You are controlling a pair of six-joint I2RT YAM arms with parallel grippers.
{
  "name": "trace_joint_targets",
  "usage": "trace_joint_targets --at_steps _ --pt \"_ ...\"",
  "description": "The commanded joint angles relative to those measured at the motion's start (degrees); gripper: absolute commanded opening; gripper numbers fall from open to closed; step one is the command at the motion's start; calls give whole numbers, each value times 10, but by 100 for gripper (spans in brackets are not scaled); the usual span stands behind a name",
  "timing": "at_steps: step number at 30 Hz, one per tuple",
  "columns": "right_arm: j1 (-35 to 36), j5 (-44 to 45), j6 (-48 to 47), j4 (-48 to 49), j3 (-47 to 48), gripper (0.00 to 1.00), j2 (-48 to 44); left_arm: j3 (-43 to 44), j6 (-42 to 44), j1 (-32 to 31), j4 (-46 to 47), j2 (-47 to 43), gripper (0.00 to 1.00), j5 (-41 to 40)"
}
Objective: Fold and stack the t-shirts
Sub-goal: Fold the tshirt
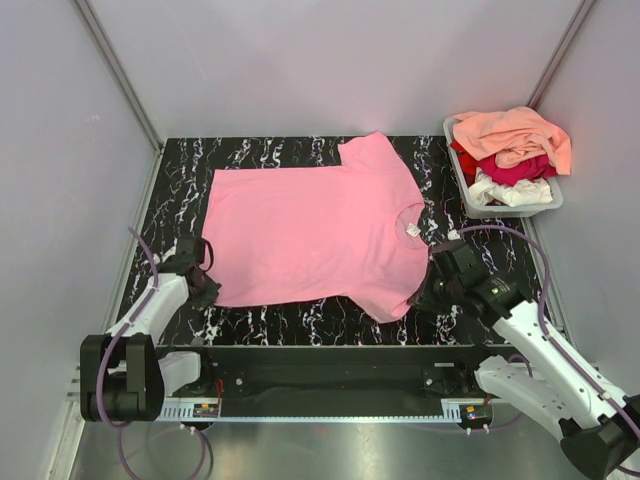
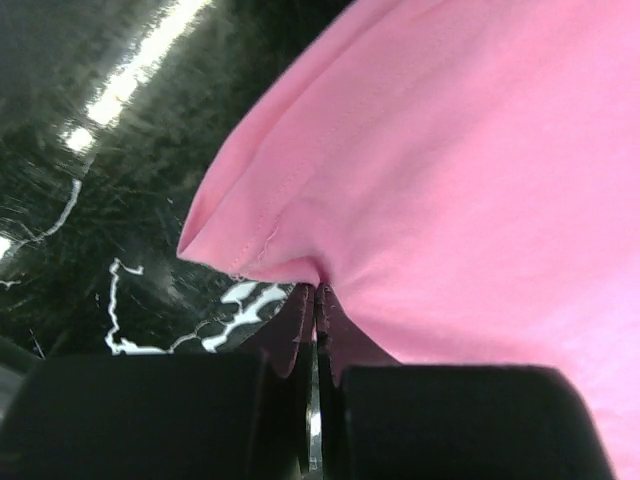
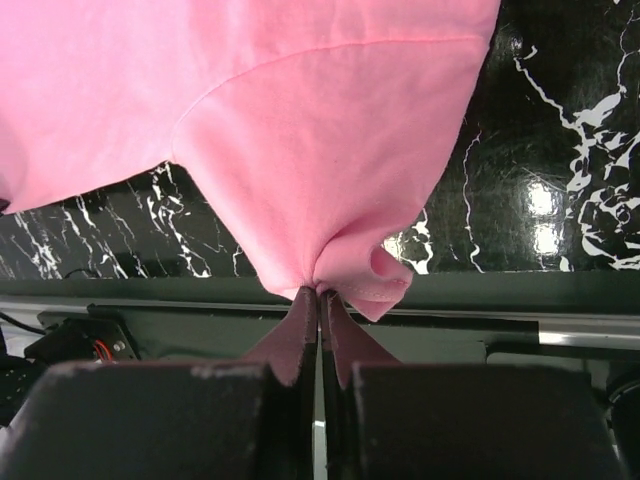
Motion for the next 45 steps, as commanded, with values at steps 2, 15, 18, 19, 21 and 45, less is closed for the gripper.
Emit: trace_joint_targets --at_steps 2,15,18,19,21,45 --pt "-4 -3 11 -17 24 0 9 56 39 -12 -30 13 0 57" --pt "-31 58 -79 -2 209 0 196 298 179 -12 -133 110 0 65" --pt "-54 66 -109 -3 248 0 238 322 201 -12 -130 148 0 83" --pt "-58 69 -116 -5 258 0 249 328 205 -12 -125 157 0 86" --pt "-72 78 -133 -5 283 0 282 344 208 -12 -122 181 0 94" --pt "-155 60 -220 38 424 0 499 466 202 -12 -124 344 0 56"
